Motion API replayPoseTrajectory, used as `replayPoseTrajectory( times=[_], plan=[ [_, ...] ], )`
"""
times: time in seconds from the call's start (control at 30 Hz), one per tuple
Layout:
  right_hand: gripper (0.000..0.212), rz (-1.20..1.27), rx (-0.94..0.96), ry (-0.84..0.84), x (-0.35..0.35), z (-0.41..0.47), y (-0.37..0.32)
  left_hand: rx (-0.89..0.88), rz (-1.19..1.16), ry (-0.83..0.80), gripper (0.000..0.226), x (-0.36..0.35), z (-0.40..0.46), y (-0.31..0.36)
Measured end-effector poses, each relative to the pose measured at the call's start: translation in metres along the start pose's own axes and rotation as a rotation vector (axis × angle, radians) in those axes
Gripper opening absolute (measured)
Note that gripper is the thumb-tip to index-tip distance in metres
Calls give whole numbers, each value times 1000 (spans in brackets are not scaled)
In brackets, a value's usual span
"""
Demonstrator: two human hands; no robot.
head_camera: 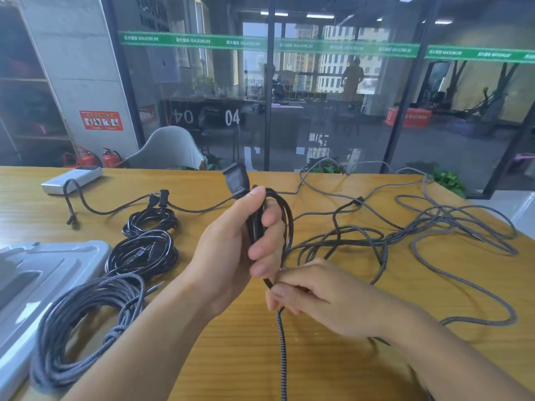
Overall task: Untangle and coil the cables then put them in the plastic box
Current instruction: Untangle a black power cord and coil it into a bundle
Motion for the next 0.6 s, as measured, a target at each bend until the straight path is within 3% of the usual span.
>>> replayPoseTrajectory(
  times=[0.13,0.23,0.43,0.6],
  plan=[
    [65,-192,-66,5,5,0,14,87,-1,-154,43,-1,-2,1],
    [61,-308,-152,86,26,-7,32,133,70,-235,41,3,-5,7],
    [39,-352,-160,430,76,-33,57,203,192,-252,40,13,-7,12],
    [49,-678,32,836,77,-26,31,237,377,-237,40,3,-5,0]
  ],
)
Point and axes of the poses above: each hand's wrist, its own z-axis towards the middle knuckle, its own x-axis out of the back of the hand, y = z × x, the point moved 3 cm from there along z, towards the middle knuckle, and after that the axes turned 5 degrees about x, right-handed, at the moved point
